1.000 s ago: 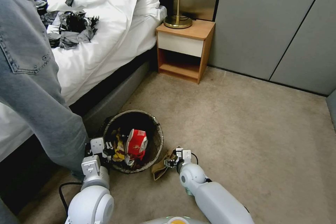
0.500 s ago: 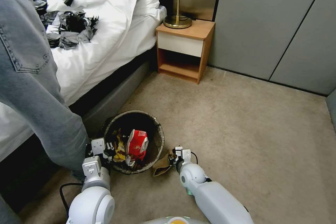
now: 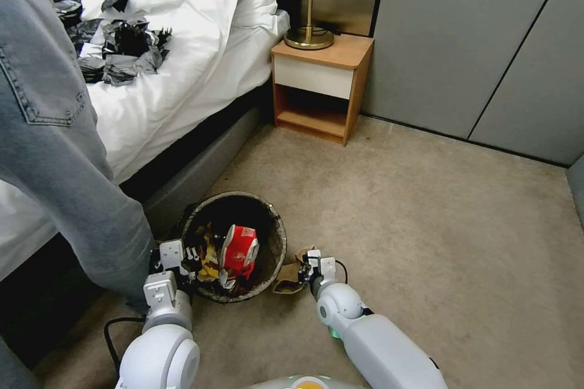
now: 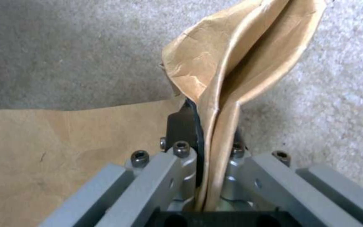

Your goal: Pick up the trash bin, then pick up the garbage from the floor and place it into the trash bin.

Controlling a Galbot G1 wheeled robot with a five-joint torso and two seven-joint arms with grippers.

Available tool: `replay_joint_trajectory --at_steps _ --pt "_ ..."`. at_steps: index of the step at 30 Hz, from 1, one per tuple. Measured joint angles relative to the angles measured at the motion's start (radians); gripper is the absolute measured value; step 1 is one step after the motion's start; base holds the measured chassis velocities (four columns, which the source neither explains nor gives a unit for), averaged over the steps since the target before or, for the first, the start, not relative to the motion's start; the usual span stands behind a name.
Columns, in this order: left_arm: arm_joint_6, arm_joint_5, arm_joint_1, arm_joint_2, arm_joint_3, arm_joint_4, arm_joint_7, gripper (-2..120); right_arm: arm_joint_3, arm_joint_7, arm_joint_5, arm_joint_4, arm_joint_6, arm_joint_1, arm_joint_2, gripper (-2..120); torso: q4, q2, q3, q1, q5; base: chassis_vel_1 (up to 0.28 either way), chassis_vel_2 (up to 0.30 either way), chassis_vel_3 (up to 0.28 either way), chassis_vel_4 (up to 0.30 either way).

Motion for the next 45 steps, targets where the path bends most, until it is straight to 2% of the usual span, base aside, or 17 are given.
replay_joint_trajectory --at_steps 8,12,14,15,22,26,28,29,31,32,34,37,39,40,41,45 --pt "0.001 -0.002 -0.002 0.004 -0.001 0.002 0.000 1 0.002 -0.003 -0.015 0.002 0.022 0.001 -0.002 0 0.0000 0.000 0.000 0.000 0.0000 0.000 0.000 0.000 0.000" --pt "0.003 -0.006 -0.004 0.009 -0.003 0.005 0.000 1 0.018 0.001 -0.037 0.022 0.077 -0.002 -0.011 0 0.0000 0.000 0.000 0.000 0.0000 0.000 0.000 0.000 0.000" --pt "0.004 -0.010 -0.007 0.013 -0.004 0.012 0.000 1 0.049 0.007 -0.056 0.083 0.136 -0.013 -0.029 0 0.0000 0.000 0.000 0.000 -0.0001 0.000 0.000 0.000 0.000" --pt "0.004 -0.010 -0.007 0.013 -0.004 0.012 0.000 1 0.049 0.007 -0.056 0.083 0.136 -0.013 -0.029 0 0.0000 0.000 0.000 0.000 -0.0001 0.000 0.000 0.000 0.000" --pt "0.006 -0.011 -0.012 0.014 -0.001 0.016 0.000 1 0.145 0.024 -0.133 0.296 0.286 -0.043 -0.075 0 -0.0001 0.000 0.000 0.000 0.0001 0.000 0.000 0.000 0.000" --pt "0.006 -0.010 -0.011 0.013 0.000 0.016 0.000 1 0.172 0.026 -0.148 0.380 0.326 -0.046 -0.087 0 -0.0001 0.000 0.000 0.000 0.0000 0.000 0.000 0.000 0.000" --pt "0.006 -0.006 -0.004 0.011 0.004 0.016 0.000 1 0.200 0.012 -0.151 0.535 0.366 -0.050 -0.095 0 0.0000 0.000 0.000 0.000 0.0001 0.000 0.000 0.000 0.000" --pt "0.006 -0.006 -0.004 0.011 0.004 0.016 0.000 1 0.200 0.012 -0.151 0.535 0.366 -0.050 -0.095 0 0.0000 0.000 0.000 0.000 0.0001 0.000 0.000 0.000 0.000" --pt "0.006 -0.002 0.001 0.009 0.006 0.014 0.000 1 0.206 -0.014 -0.151 0.636 0.390 -0.055 -0.098 0 0.0001 0.000 0.000 0.000 -0.0001 0.000 0.000 0.000 0.000" --pt "0.006 -0.002 0.001 0.009 0.006 0.014 0.000 1 0.206 -0.014 -0.151 0.636 0.390 -0.055 -0.098 0 0.0001 0.000 0.000 0.000 -0.0001 0.000 0.000 0.000 0.000" --pt "0.006 0.000 0.006 0.007 0.006 0.010 0.000 1 0.198 -0.060 -0.150 0.740 0.422 -0.071 -0.111 0 0.0002 0.000 0.000 0.000 0.0001 0.000 0.000 0.000 0.000" --pt "0.006 0.000 0.006 0.007 0.007 0.010 0.000 1 0.193 -0.078 -0.151 0.766 0.431 -0.078 -0.116 0 0.0001 0.000 0.000 0.000 0.0000 0.000 0.000 0.000 0.000" --pt "0.006 0.000 0.005 0.006 0.007 0.010 0.000 1 0.166 -0.159 -0.169 0.867 0.471 -0.122 -0.143 0 0.0001 0.000 0.000 0.000 0.0000 0.000 0.000 0.000 0.000" --pt "0.006 0.000 0.005 0.006 0.007 0.010 0.000 1 0.166 -0.159 -0.169 0.867 0.471 -0.122 -0.143 0 0.0001 0.000 0.000 0.000 0.0000 0.000 0.000 0.000 0.000" --pt "0.006 0.000 0.004 0.006 0.008 0.010 0.000 1 0.136 -0.220 -0.208 0.929 0.505 -0.171 -0.172 0 -0.0002 0.000 0.000 0.000 0.0000 0.000 0.000 0.000 0.000" --pt "0.006 0.001 0.002 0.004 0.011 0.010 0.000 1 0.086 -0.269 -0.276 0.954 0.537 -0.227 -0.206 0 -0.0002 0.000 0.000 0.000 0.0001 0.000 0.000 0.000 0.000"
